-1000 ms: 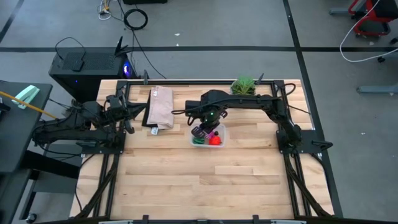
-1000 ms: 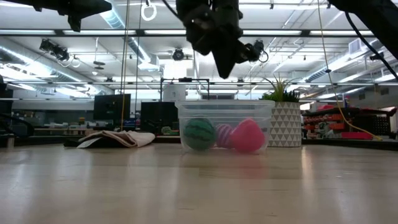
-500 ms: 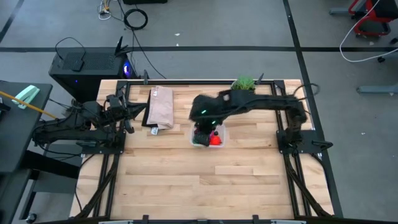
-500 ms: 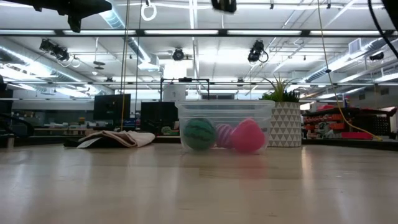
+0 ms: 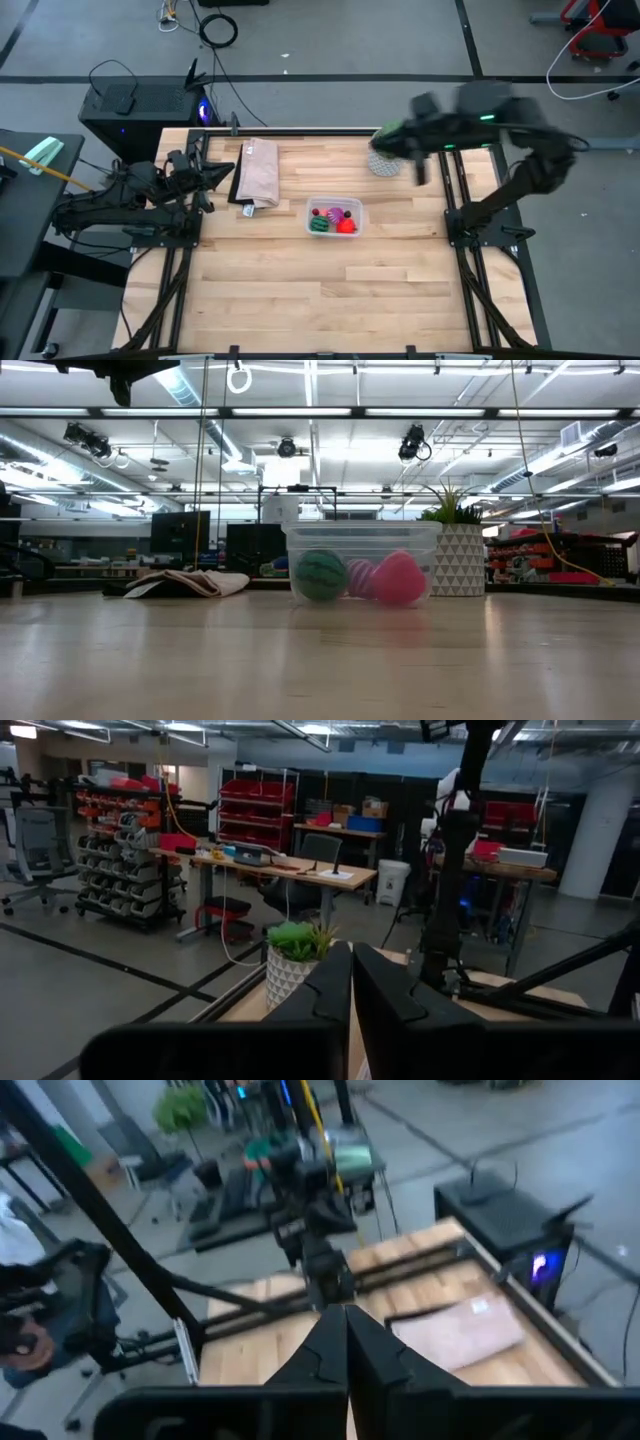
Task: Pick and placing Produce into tupperware
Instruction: Return to Home Position
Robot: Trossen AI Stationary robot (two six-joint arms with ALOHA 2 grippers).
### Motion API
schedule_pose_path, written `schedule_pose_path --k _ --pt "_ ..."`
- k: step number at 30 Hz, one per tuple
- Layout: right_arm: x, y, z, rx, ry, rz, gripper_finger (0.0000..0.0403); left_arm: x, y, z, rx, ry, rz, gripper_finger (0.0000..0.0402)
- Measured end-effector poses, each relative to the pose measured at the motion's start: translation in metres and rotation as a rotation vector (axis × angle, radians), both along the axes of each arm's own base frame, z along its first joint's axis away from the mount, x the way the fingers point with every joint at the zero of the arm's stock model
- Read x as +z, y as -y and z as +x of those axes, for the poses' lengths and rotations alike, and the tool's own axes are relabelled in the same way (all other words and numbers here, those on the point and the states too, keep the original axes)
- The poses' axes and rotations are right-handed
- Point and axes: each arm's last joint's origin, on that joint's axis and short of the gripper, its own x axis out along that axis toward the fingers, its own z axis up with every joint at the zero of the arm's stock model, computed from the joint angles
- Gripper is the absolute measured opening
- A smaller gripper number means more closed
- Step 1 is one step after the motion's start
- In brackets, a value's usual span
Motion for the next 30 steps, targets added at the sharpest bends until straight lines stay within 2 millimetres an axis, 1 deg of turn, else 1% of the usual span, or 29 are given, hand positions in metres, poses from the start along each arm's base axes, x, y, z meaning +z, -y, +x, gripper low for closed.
schedule_pose_path --k 3,6,9,12,16,20,23,27,30 --pt "0.008 0.001 -0.037 -0.017 0.058 -0.021 0.0 0.0 0.0 0.0 0.0 0.003 -0.001 0.0013" --pt "0.004 0.004 -0.071 -0.04 0.099 -0.024 0.0 0.0 0.0 0.0 0.0 0.004 -0.003 0.001" --pt "-0.01 0.005 -0.095 -0.045 0.193 -0.017 0.0 0.0 0.0 0.0 0.002 0.005 -0.006 0.0013" --pt "-0.032 0.006 -0.113 -0.033 0.316 -0.004 0.0 0.0 0.0 0.0 0.005 0.007 -0.007 0.002" --pt "-0.068 0.006 -0.13 0.008 0.491 0.024 0.0 0.0 -0.001 0.0 0.032 0.008 -0.011 0.0024" --pt "-0.108 0.005 -0.136 0.042 0.615 0.03 0.0 0.0 -0.001 -0.001 0.054 0.009 -0.014 0.0021" --pt "-0.134 0.005 -0.14 0.056 0.693 0.03 0.0 0.0 -0.001 -0.001 0.054 0.009 -0.015 0.0017" --pt "-0.159 0.005 -0.148 0.067 0.771 0.025 0.0 0.0 -0.002 -0.001 0.064 0.009 -0.016 0.0013" --pt "-0.171 0.005 -0.157 0.083 0.816 0.022 0.0 0.0 -0.002 -0.001 0.074 0.009 -0.018 0.0012"
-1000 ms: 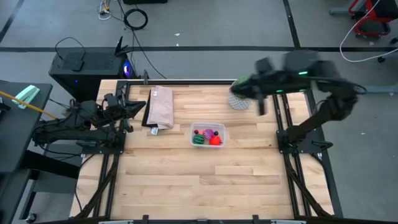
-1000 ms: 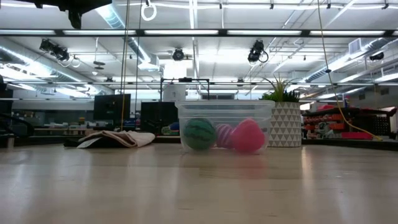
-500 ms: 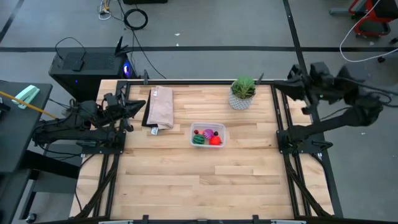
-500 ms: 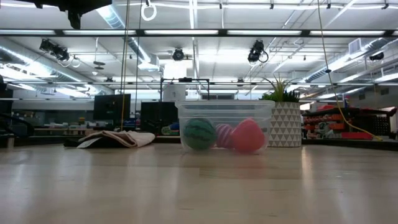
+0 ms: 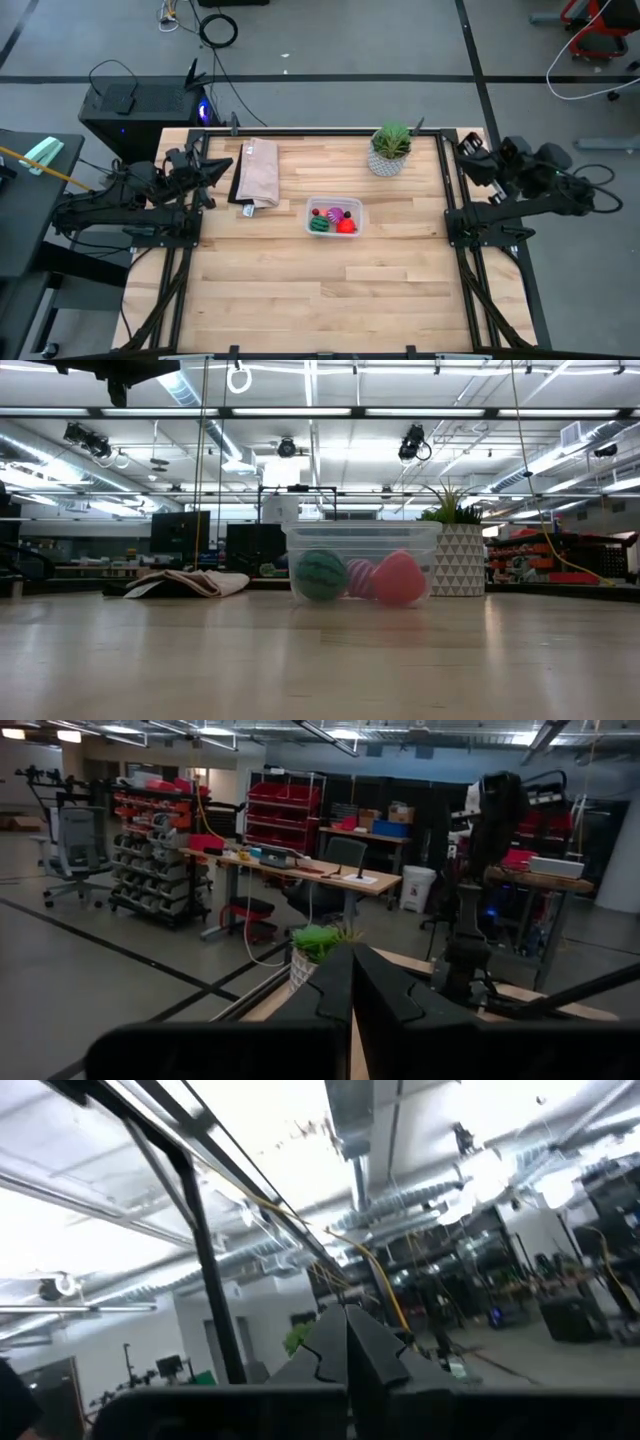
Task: Pick and placing Produce into tupperware
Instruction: Return to Home Position
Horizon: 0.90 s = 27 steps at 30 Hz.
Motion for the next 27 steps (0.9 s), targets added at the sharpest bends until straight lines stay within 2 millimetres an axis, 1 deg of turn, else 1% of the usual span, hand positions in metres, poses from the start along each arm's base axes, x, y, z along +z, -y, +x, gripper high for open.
schedule_pose_path --k 9,11,16,19,23,27 --pt "-0.025 0.002 -0.039 -0.029 0.159 -0.083 0.0 0.0 -0.001 0.0 0.026 0.013 -0.027 0.0024" --pt "-0.03 0.002 -0.043 -0.031 0.182 -0.084 0.0 0.0 -0.001 0.0 0.029 0.013 -0.028 0.0024" --pt "-0.035 0.001 -0.035 -0.02 0.146 -0.094 0.0 0.0 -0.001 -0.001 0.036 0.012 -0.029 0.0017" --pt "-0.047 0.001 -0.026 -0.044 0.095 -0.087 0.0 0.0 -0.001 -0.001 0.043 0.012 -0.03 0.0013" --pt "-0.061 0.003 -0.018 -0.102 0.114 -0.048 0.0 0.0 -0.002 -0.001 0.061 0.012 -0.032 0.0013" --pt "-0.081 0.002 -0.005 -0.089 0.075 -0.005 0.0 0.0 -0.002 -0.001 0.07 0.013 -0.033 0.0019"
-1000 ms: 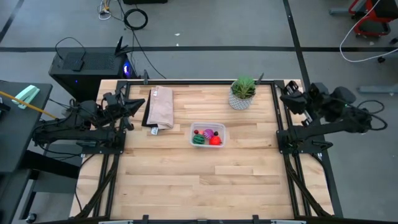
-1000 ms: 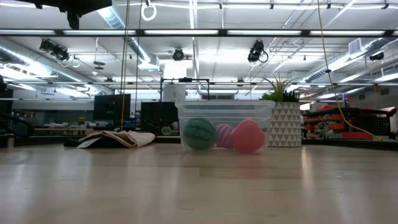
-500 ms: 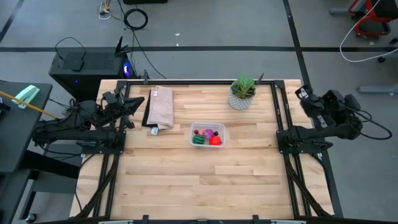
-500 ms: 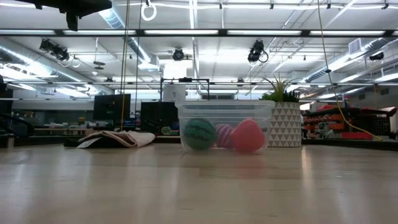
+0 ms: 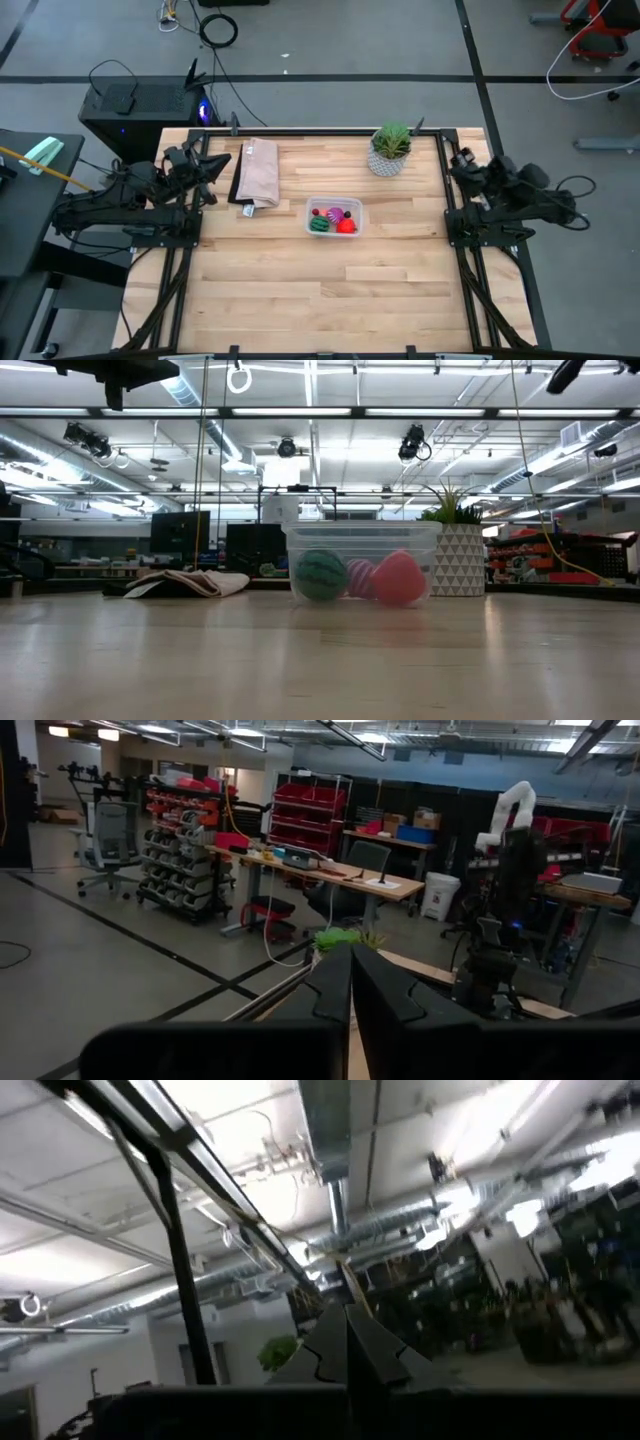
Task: Pick and placing Produce into tupperware
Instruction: Return to Home Position
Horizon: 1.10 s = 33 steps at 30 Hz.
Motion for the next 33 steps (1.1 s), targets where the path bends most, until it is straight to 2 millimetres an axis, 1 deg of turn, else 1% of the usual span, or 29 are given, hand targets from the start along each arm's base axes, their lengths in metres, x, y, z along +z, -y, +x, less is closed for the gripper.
schedule_pose_path --k 3,8,14,21,26,33 --pt "-0.016 0.0 0.01 0.036 -0.052 0.069 0.0 0.0 0.0 0.0 -0.002 0.008 -0.013 0.0023" --pt "-0.036 0.0 0.019 0.04 -0.047 0.133 0.0 0.0 0.0 0.0 -0.003 0.01 -0.017 0.0023" --pt "-0.065 0.004 0.026 0.01 0.058 0.161 0.0 0.0 0.0 0.0 -0.003 0.013 -0.022 0.0015" --pt "-0.063 0.01 0.025 -0.02 0.074 0.136 0.0 0.0 0.0 0.0 -0.006 0.024 -0.039 0.0017" --pt "-0.071 0.011 0.03 0.066 -0.026 0.143 0.0 0.0 0.0 0.0 -0.006 0.024 -0.04 0.0019" --pt "-0.09 0.012 0.039 0.112 -0.248 0.214 0.0 0.0 0.0 0.0 -0.006 0.023 -0.039 0.0012"
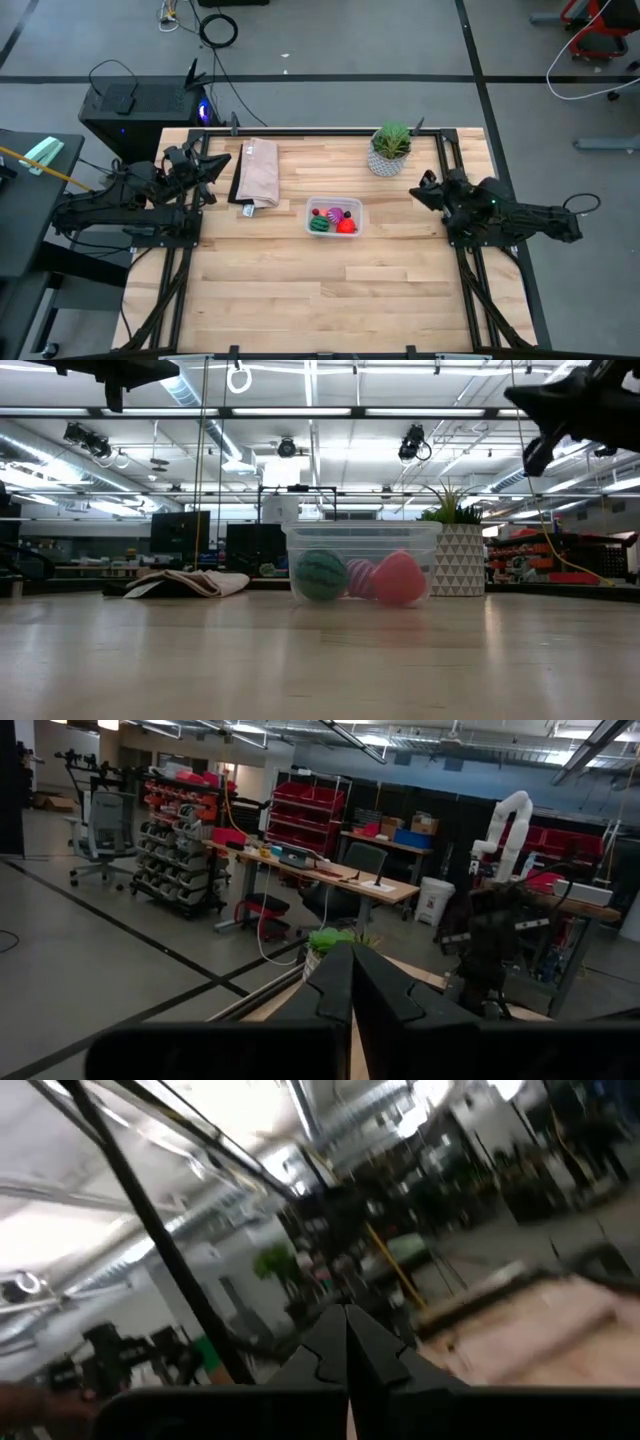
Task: Pick and placing Produce into tupperware
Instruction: Return to Home Position
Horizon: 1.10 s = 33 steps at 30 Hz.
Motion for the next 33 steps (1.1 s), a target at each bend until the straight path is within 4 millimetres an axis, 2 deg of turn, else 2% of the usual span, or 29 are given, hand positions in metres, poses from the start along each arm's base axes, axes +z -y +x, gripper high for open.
schedule_pose_path --k 10,18,23,30,33 --pt "-0.028 0.001 0.005 0.0 -0.288 0.111 0.0 0.0 0.0 0.0 0.0 0.0 0.0 0.0016" --pt "-0.031 0.005 0.007 -0.115 -0.317 0.156 0.0003 0.0 0.0 0.0 -0.003 0.009 -0.021 0.0014" --pt "-0.033 0.005 0.008 -0.119 -0.335 0.203 0.0015 0.0 0.0 0.0 0.0 0.009 -0.022 0.0022" --pt "-0.035 0.004 0.01 -0.109 -0.418 -0.113 0.0018 0.0 0.0 0.0 0.007 0.008 -0.022 0.0013" --pt "-0.028 0.002 0.01 -0.072 -0.374 -0.248 0.0017 0.0 0.0 0.0 0.008 0.008 -0.022 0.0013"
